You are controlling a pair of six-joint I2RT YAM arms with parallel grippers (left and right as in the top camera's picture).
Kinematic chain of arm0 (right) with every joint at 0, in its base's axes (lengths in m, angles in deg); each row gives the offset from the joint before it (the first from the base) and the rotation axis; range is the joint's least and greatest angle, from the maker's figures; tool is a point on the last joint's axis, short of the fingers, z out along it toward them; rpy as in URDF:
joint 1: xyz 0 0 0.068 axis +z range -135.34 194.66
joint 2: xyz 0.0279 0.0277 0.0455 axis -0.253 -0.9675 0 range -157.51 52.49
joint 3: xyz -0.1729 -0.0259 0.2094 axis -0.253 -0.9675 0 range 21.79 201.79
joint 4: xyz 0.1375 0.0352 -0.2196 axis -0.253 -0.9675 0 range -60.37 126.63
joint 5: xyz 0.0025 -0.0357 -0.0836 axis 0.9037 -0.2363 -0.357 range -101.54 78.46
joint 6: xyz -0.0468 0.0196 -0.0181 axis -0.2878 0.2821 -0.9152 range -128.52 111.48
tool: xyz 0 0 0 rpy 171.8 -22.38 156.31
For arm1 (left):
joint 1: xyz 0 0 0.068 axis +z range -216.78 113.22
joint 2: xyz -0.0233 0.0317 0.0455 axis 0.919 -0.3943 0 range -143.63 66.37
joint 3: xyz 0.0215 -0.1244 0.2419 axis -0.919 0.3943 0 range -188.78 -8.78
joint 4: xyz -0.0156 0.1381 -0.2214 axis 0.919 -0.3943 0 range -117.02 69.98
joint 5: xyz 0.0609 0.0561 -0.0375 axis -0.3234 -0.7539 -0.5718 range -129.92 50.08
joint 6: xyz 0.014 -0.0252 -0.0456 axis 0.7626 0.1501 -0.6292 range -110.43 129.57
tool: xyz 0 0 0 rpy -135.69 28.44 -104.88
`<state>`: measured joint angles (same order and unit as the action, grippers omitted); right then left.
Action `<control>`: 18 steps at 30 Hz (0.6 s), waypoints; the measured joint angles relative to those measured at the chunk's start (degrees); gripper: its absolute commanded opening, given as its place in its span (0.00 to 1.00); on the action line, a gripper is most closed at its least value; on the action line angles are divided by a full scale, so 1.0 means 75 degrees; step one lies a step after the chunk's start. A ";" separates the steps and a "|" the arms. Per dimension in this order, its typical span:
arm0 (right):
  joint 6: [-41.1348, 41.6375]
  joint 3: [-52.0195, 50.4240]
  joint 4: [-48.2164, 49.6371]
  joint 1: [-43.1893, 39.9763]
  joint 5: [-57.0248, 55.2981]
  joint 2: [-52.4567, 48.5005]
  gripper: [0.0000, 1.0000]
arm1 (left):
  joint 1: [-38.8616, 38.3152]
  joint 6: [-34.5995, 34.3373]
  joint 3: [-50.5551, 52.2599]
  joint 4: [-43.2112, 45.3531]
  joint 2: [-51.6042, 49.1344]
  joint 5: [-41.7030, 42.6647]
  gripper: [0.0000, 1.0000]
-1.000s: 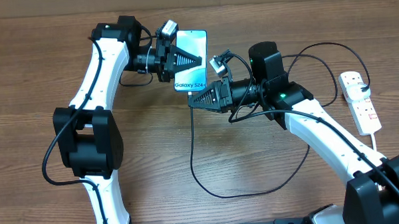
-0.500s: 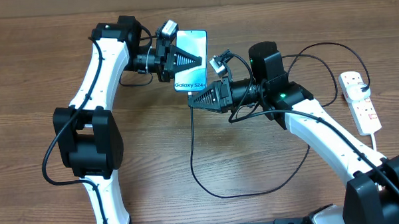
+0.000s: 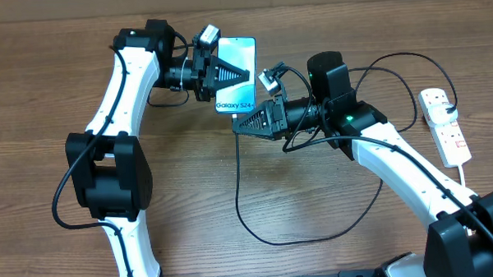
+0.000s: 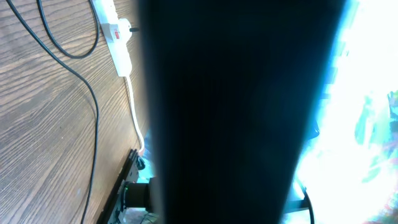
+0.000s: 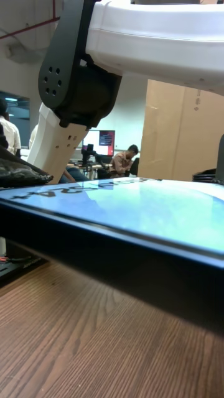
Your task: Plug charger to phone and switch on socket
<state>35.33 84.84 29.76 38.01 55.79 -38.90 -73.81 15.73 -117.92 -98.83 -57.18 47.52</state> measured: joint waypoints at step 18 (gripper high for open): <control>0.0006 0.0000 0.0006 -0.0093 -0.0012 0.0000 0.04 | 0.0006 0.0000 0.0000 0.0032 0.0000 0.0003 0.04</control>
<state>35.38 84.84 29.80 37.31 55.70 -38.90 -73.76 15.73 -117.92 -98.59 -57.18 47.54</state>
